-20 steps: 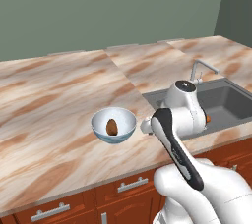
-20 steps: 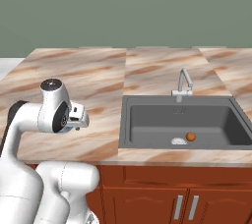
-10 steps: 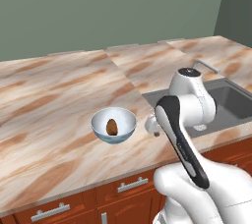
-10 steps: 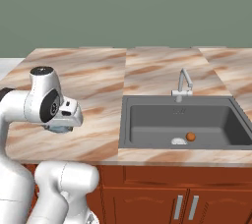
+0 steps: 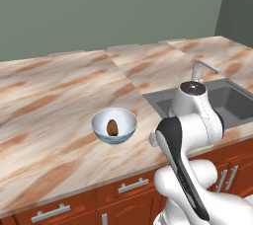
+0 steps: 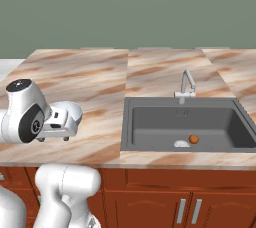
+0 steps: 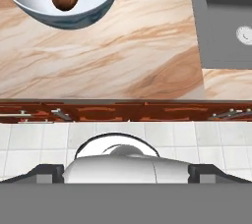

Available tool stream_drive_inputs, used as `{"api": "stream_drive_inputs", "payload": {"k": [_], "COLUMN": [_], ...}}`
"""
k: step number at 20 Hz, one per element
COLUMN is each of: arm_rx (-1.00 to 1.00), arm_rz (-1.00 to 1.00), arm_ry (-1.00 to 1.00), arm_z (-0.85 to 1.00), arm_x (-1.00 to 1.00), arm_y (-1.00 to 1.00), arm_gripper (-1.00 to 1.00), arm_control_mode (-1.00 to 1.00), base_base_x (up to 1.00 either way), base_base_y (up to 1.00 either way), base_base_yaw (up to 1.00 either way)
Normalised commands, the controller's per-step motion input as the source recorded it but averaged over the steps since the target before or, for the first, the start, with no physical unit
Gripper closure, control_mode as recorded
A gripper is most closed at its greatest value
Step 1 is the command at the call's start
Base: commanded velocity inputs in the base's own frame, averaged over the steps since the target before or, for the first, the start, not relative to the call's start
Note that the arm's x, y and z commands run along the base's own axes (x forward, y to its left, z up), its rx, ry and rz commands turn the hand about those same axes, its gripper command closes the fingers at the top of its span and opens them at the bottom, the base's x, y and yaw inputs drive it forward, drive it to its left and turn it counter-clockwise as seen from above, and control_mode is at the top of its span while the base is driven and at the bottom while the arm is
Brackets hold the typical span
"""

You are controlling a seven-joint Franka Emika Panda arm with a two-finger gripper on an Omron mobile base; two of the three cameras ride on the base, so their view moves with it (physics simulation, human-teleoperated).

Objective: Pick the potatos from the cabinet and place them in one bowl. Pick the tangerine from the sink and place it in the other bowl.

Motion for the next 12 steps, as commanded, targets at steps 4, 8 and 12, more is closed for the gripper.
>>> {"api": "stream_drive_inputs", "payload": {"k": [4,8,12], "arm_rx": [0.0,0.0,0.0], "arm_rz": [0.0,0.0,0.0], "arm_ry": [0.0,0.0,0.0], "arm_z": [0.0,0.0,0.0], "arm_x": [0.0,0.0,0.0], "arm_y": [0.0,0.0,0.0], "arm_gripper": [-1.0,-1.0,-1.0], "arm_control_mode": [-1.0,-1.0,1.0], "base_base_x": [0.0,0.0,0.0], "base_base_y": [0.0,0.0,0.0], "base_base_yaw": [0.0,0.0,0.0]}}
